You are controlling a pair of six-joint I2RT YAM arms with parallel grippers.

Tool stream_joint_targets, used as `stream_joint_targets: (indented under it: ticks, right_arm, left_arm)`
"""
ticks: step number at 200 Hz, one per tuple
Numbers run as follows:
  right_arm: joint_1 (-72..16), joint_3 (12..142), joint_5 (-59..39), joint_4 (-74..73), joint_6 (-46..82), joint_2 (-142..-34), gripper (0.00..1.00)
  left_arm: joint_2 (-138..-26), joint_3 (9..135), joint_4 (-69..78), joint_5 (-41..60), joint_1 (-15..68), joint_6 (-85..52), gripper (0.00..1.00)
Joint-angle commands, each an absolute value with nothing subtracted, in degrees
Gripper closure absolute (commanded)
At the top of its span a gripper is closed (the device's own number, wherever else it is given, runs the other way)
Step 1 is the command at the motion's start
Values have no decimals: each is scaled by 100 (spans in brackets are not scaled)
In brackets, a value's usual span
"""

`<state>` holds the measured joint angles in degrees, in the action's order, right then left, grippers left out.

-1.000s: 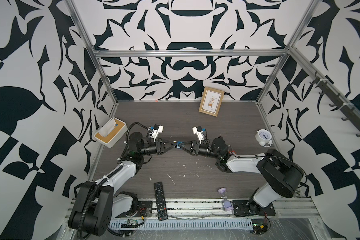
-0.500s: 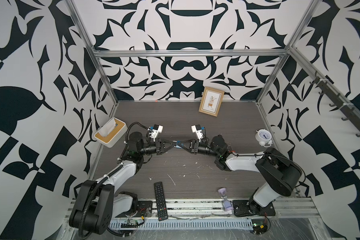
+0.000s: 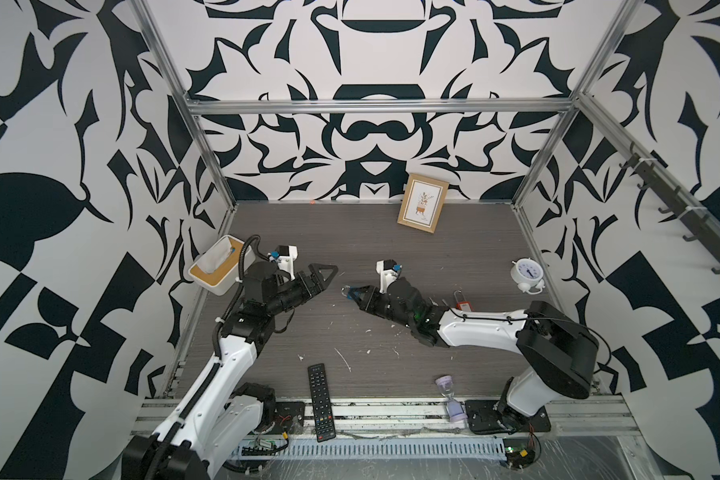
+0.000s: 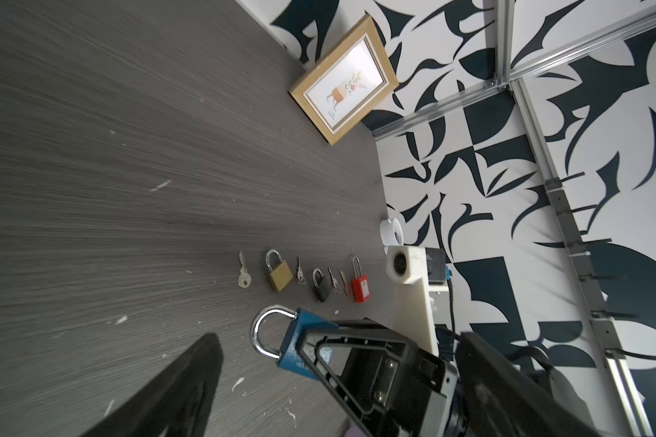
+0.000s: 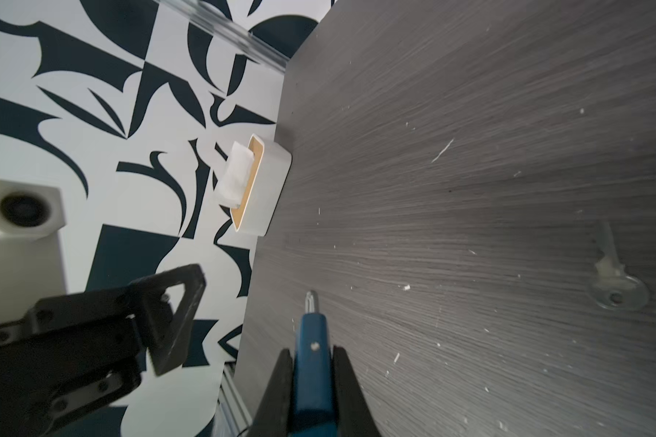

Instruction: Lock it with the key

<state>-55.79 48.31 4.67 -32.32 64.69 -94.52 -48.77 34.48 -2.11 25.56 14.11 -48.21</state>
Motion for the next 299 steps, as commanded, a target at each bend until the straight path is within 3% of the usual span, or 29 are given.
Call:
stream_joint_targets:
  ticks: [1, 41, 87, 179, 260, 299]
  right_arm:
    - [-5718, 5534, 2147, -2767, 6723, -9820, 100]
    - [-5730, 5958, 2628, -2806, 7247, -10509, 100]
    - [-5710, 6252, 2451, -3143, 7536, -11240, 100]
    - [-5798, 5825, 2568, -3106, 8276, -11501, 98]
    - [-5933, 5630, 2534, -2891, 8564, -11474, 58]
    - [-5968, 5291, 2550, -2743, 8481, -11017, 44]
  left_arm:
    - [-4531, 3512, -1262, 1940, 1389, -4347, 1]
    - [-3920, 3371, -1641, 1917, 1389, -4131, 1]
    - [-3804, 3224, -1529, 2043, 1391, -4174, 1]
    - [-4087, 3102, -1222, 2348, 1389, -4333, 1]
    - [-3974, 2883, -1222, 2356, 1389, -4377, 1]
    - [-4034, 2918, -1287, 2181, 1389, -4357, 1]
